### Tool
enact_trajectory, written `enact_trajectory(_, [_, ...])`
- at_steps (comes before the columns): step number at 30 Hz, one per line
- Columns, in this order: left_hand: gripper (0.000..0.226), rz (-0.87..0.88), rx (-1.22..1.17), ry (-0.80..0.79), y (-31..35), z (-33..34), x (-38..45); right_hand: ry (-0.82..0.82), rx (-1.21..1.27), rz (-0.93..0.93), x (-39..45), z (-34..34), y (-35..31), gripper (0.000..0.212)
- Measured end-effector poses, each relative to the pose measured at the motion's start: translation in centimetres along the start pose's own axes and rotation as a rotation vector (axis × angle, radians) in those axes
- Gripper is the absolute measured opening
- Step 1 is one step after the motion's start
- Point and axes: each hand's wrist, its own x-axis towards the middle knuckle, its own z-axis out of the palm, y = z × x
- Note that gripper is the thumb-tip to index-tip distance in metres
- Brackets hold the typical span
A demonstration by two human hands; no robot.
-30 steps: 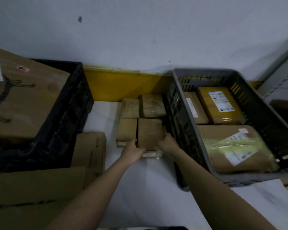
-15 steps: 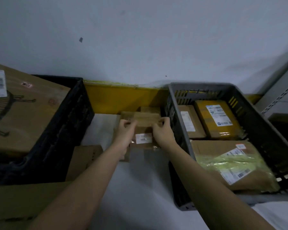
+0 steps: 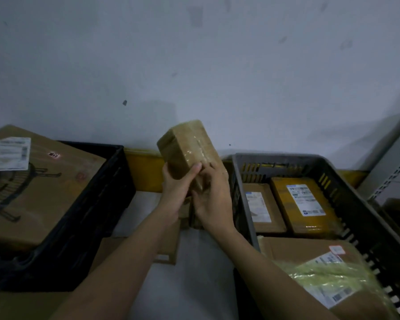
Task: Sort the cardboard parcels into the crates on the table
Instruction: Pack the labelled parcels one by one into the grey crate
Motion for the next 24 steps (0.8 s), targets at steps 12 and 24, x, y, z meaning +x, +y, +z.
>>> enact_trajectory(12, [0.075,-0.224,-0.7,-0.251,1.5,-3.5,-0.2,-0.339,0.711,0.839,6.6,-3.0,0.7,0.059])
enact_trajectory(24, [0.091,0.112,0.116,-0.125,5.8,-2.4,0.8,-0.088,0.586,0.466,6.0,-4.5,0.5,0.033])
